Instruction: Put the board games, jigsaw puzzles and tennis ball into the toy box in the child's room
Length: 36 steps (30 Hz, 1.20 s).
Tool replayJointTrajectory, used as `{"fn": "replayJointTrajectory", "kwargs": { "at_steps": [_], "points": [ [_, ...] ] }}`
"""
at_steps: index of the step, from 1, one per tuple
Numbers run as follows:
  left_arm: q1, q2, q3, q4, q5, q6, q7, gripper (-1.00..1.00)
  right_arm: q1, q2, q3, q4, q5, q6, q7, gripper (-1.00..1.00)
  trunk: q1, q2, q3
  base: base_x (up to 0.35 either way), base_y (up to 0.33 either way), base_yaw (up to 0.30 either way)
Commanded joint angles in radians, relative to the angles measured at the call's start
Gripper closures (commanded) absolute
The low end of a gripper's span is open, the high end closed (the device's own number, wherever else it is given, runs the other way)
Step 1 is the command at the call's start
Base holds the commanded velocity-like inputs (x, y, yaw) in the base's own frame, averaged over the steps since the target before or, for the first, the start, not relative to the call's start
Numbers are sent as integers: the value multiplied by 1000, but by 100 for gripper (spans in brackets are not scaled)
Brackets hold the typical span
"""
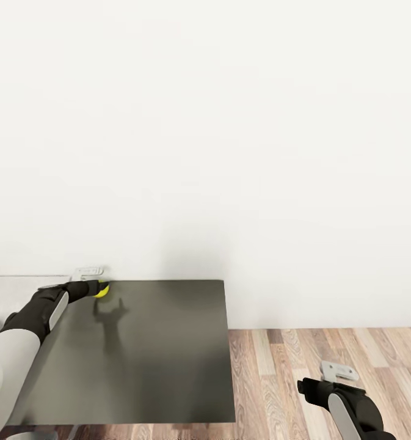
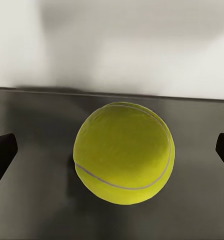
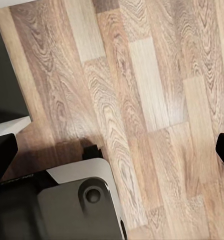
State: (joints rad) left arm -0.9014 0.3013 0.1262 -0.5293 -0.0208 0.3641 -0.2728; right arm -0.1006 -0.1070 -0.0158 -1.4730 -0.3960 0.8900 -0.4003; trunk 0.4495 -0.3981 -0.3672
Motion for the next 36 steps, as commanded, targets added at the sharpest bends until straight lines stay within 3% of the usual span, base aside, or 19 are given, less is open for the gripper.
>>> {"fn": "replayJointTrajectory", "kwargs": {
  "at_steps": [1,14,36],
  "points": [
    [-1,-1,6,-1,-2,7,-6,-100,-1,0,0,-1,-11,3,-9,-100,0,-2,-3,0,0,0],
    [-1,-1,7,-1,-2,9,-6,-100,-1,-1,1,-1,-10,3,-8,-100,0,-2,-23,11,0,0],
    [-1,-2,6,-1,-1,9,-6,-100,0,-2,2,-1,-9,3,-8,-100,0,-2,-25,36,11,0]
  ]
}}
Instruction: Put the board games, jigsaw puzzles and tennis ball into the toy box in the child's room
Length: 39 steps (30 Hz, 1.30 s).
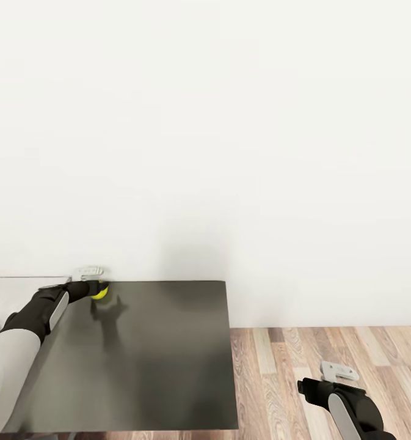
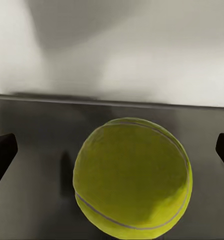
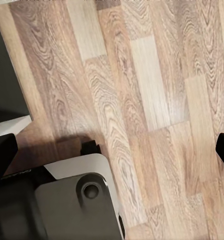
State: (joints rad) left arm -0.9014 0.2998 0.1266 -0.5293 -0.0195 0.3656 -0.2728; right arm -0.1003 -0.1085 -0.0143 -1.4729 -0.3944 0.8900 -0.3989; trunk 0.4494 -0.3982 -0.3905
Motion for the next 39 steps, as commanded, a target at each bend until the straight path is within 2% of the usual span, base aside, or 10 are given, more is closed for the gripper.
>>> {"fn": "replayJointTrajectory", "kwargs": {
  "at_steps": [1,39],
  "points": [
    [-1,-1,6,-1,-2,7,-6,-100,-1,0,0,-1,-11,3,-9,-100,1,-2,-2,33,10,0],
    [-1,-3,1,-1,-3,13,-7,-100,-1,0,-1,-1,-12,3,-9,-100,1,-2,-2,2,1,0]
  ]
}}
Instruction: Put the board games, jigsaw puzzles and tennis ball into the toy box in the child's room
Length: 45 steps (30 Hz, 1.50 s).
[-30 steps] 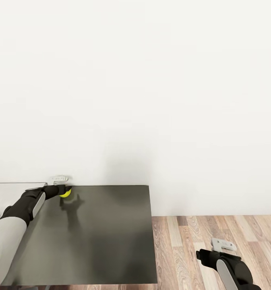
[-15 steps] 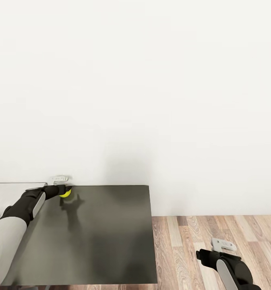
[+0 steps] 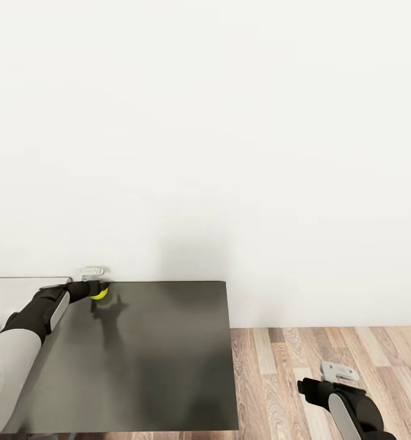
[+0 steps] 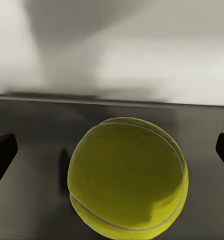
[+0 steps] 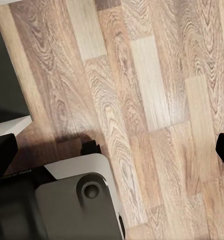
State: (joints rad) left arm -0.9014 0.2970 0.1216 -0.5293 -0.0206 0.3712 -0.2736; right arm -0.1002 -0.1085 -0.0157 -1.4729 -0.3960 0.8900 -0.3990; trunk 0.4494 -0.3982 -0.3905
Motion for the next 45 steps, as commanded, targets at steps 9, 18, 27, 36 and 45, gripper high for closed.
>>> {"fn": "replayJointTrajectory", "kwargs": {
  "at_steps": [9,18,27,36,45],
  "points": [
    [-1,-1,5,-1,-2,6,-7,100,-1,-1,0,-1,-13,3,-9,-100,1,-2,-2,0,0,0],
    [-1,-3,4,-1,-2,9,-7,100,-1,-2,0,-1,-15,3,-9,-100,1,-2,-2,0,0,0],
    [-1,-4,4,-1,-2,10,-7,100,-1,-3,0,-1,-15,3,-9,-100,1,-2,-2,0,0,0],
    [0,-4,4,-1,-2,10,-7,100,-1,-4,0,-1,-15,3,-9,-100,1,-2,-1,0,0,0],
    [1,1,8,-1,0,13,-46,100,0,-4,0,-1,-15,3,-9,-100,1,-2,9,0,0,-47]
  ]
}}
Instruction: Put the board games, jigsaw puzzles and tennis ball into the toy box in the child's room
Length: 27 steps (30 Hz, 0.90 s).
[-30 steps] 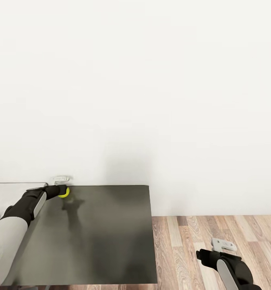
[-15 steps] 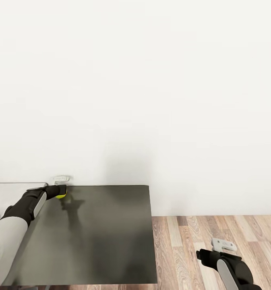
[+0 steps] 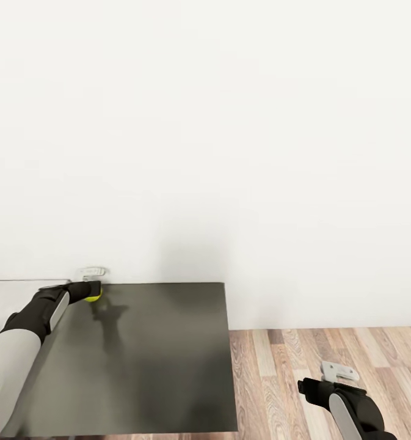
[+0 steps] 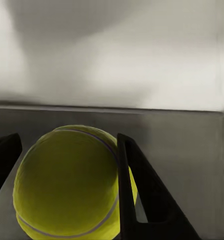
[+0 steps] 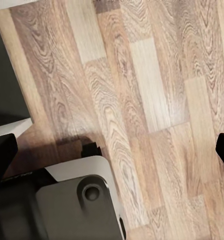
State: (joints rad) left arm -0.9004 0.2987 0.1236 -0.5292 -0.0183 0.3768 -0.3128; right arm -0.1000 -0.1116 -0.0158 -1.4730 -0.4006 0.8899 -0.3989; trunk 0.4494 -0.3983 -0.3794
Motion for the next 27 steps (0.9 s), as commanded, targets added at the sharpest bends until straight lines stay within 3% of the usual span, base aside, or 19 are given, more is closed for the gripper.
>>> {"fn": "replayJointTrajectory", "kwargs": {
  "at_steps": [1,5,17,20,25,27],
  "points": [
    [0,0,7,-2,-3,8,-23,100,-1,-1,1,-1,-11,3,-9,-100,1,-2,0,0,0,-73],
    [0,2,8,-2,-6,11,-63,100,-1,0,1,-1,-11,3,-9,-100,1,-2,6,0,0,-74],
    [2,11,10,-2,-3,16,-99,100,-1,-2,1,-1,-12,3,-9,-100,1,-2,25,0,0,-75],
    [5,38,10,-2,-3,71,-205,100,0,-3,0,-3,-13,5,-4,-100,1,-2,30,-72,0,-75],
    [7,112,13,-2,-4,160,-507,100,-1,-4,-1,-6,-12,6,62,-100,1,-2,37,-209,0,-72],
    [8,133,14,-1,-4,177,-579,100,-1,-4,-2,-9,-12,6,85,-100,1,-2,40,-71,0,-34]
  ]
}}
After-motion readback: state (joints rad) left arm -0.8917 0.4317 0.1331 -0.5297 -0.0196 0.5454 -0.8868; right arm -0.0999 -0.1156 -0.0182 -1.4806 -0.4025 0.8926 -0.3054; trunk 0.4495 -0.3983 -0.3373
